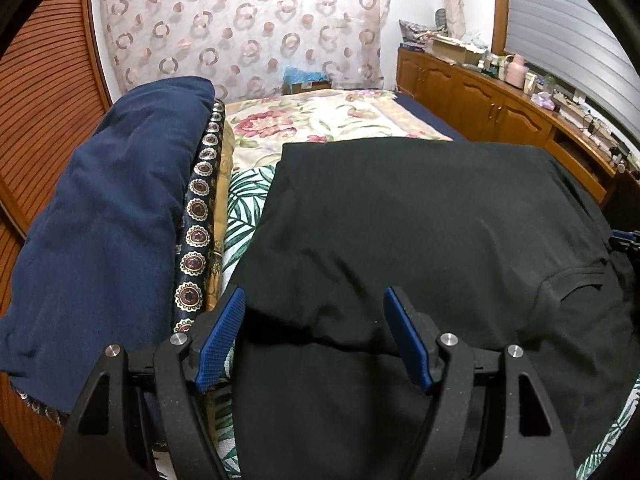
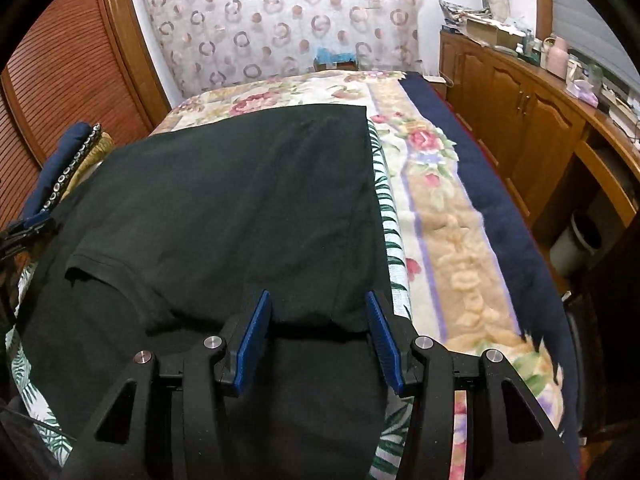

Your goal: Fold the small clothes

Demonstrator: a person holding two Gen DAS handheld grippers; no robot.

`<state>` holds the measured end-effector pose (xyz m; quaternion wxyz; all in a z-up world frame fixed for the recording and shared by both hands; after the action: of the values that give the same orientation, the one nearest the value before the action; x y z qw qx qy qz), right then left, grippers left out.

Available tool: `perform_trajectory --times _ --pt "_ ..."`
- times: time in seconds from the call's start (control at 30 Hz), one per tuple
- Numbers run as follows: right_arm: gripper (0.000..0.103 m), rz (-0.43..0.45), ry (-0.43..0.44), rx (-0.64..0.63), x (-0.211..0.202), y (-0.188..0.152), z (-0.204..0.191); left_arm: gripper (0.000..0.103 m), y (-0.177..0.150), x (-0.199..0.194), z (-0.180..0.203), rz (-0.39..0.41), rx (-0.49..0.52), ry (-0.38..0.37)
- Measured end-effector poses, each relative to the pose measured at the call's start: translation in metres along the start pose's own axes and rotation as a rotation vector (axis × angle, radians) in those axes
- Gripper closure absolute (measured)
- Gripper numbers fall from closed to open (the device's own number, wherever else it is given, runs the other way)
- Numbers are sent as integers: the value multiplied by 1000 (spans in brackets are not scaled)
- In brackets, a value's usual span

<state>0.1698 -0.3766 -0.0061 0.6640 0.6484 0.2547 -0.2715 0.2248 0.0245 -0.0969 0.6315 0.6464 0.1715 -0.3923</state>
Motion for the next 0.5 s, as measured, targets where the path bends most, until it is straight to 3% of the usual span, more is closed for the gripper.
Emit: perform_trajectory --times 0.2,0.27,0.43,0.5 --pt "51 17 -10 -16 2 -3 -1 31 -2 10 -1 -31 16 38" --pt "51 23 -13 -22 3 -4 -1 44 -1 13 -1 -38 24 50" --pt "51 32 -15 -37 2 -5 -3 57 -1 22 -2 -71 55 80" --pt "51 35 -9 -39 1 -6 -3 62 -1 25 -2 -73 48 46"
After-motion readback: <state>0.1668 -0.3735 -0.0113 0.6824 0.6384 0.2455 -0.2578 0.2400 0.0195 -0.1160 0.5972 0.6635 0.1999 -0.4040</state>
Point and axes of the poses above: each gripper's, at about its wrist camera, not at the fingertips, and x roughly the way its jaws point, z to its right, y to its top, the point moved 6 cm from there along x, roughly the way its jaws point, and after that the axes turned 10 degrees about -y, right-handed, at the moved point
